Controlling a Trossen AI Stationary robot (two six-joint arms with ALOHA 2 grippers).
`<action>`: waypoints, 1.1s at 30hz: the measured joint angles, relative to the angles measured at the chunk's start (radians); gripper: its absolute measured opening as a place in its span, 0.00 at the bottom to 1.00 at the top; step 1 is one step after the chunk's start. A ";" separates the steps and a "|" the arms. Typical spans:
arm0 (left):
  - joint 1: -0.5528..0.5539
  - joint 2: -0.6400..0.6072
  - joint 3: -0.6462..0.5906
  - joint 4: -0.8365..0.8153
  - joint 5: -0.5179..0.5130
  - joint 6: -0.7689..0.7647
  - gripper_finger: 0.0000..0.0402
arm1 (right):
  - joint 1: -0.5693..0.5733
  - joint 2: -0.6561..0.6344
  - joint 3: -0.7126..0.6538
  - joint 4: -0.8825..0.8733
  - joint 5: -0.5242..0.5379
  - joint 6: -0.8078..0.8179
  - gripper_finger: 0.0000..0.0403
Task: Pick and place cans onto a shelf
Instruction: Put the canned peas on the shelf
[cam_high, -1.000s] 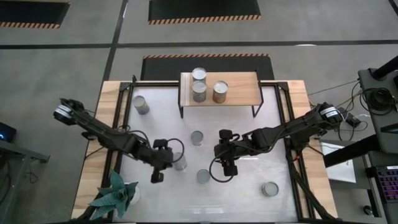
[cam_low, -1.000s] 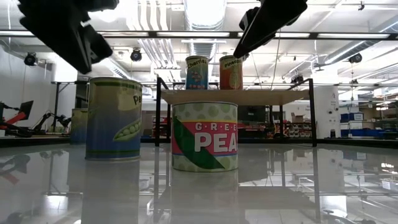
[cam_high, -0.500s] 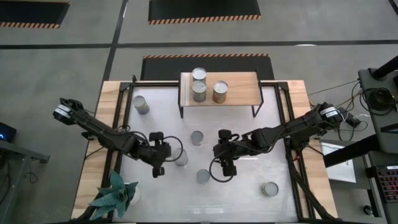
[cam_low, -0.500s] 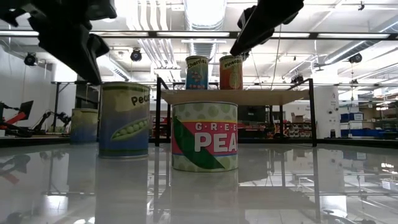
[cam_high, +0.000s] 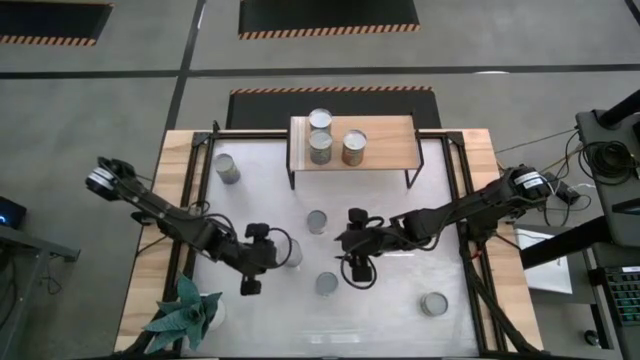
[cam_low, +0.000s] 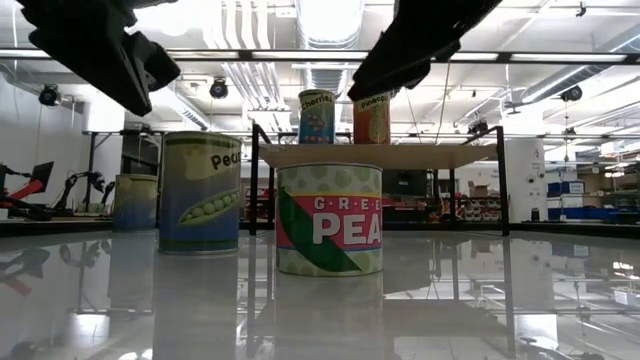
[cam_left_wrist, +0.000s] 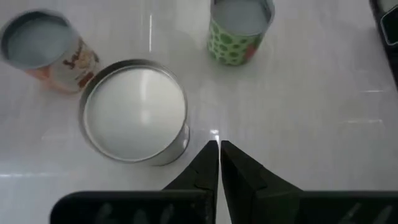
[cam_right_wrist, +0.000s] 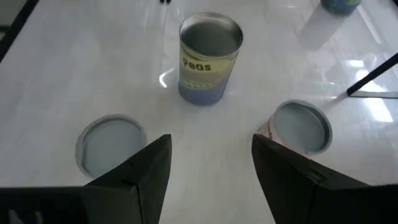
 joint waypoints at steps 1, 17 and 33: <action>0.000 0.011 0.000 0.005 0.000 0.003 0.00 | -0.002 0.000 -0.006 0.011 0.000 0.000 0.52; 0.003 0.005 -0.002 -0.126 -0.212 -0.061 0.00 | -0.015 0.000 -0.012 0.059 0.019 0.004 0.52; 0.003 -0.126 0.018 -0.154 -0.355 0.214 0.00 | -0.089 0.170 0.161 0.108 0.022 -0.135 0.80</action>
